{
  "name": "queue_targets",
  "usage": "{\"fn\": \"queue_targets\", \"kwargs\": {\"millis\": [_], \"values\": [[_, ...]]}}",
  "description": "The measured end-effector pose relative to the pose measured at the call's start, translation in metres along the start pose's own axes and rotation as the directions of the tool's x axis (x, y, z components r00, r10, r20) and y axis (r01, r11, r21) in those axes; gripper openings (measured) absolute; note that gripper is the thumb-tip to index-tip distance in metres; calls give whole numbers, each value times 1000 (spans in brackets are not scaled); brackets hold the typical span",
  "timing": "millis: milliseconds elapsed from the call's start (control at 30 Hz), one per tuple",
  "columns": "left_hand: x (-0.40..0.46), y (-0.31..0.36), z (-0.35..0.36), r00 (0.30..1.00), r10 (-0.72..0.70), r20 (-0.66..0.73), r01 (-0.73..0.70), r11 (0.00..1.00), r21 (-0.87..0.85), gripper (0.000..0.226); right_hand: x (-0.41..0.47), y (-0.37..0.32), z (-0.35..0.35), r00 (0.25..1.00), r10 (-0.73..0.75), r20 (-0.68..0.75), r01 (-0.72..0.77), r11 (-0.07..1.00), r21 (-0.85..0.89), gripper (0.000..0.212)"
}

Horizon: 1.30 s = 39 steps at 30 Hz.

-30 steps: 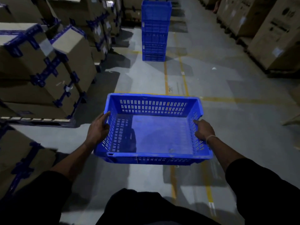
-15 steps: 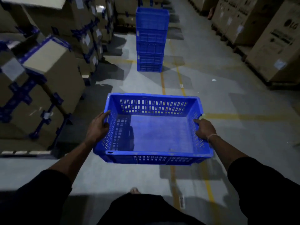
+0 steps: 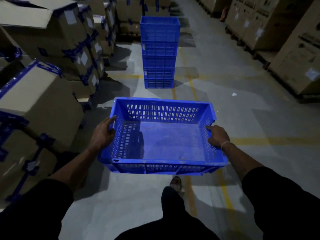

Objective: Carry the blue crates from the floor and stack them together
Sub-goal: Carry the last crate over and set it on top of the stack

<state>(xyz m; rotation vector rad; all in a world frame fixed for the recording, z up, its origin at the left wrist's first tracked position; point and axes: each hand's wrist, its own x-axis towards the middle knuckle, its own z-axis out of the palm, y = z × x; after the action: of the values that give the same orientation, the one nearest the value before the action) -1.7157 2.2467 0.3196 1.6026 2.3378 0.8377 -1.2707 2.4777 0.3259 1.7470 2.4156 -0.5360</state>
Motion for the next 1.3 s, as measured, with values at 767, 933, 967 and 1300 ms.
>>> {"fn": "queue_targets", "kwargs": {"millis": [767, 933, 967, 1300], "values": [[572, -8, 44, 994, -97, -40, 97, 995, -7, 64, 547, -76, -211, 999, -47, -10, 46, 995, -91, 69], [706, -32, 52, 994, -90, -54, 89, 996, -28, 64, 676, -116, -246, 999, -39, -1, 39, 992, -118, 70], [733, -36, 50, 994, -97, -42, 96, 995, -33, 64, 699, -124, -254, 1000, -31, 0, 31, 994, -108, 69], [996, -37, 4, 994, -102, -27, 101, 994, -41, 60, 912, -186, -377, 997, -51, -66, 44, 994, -99, 68]]}}
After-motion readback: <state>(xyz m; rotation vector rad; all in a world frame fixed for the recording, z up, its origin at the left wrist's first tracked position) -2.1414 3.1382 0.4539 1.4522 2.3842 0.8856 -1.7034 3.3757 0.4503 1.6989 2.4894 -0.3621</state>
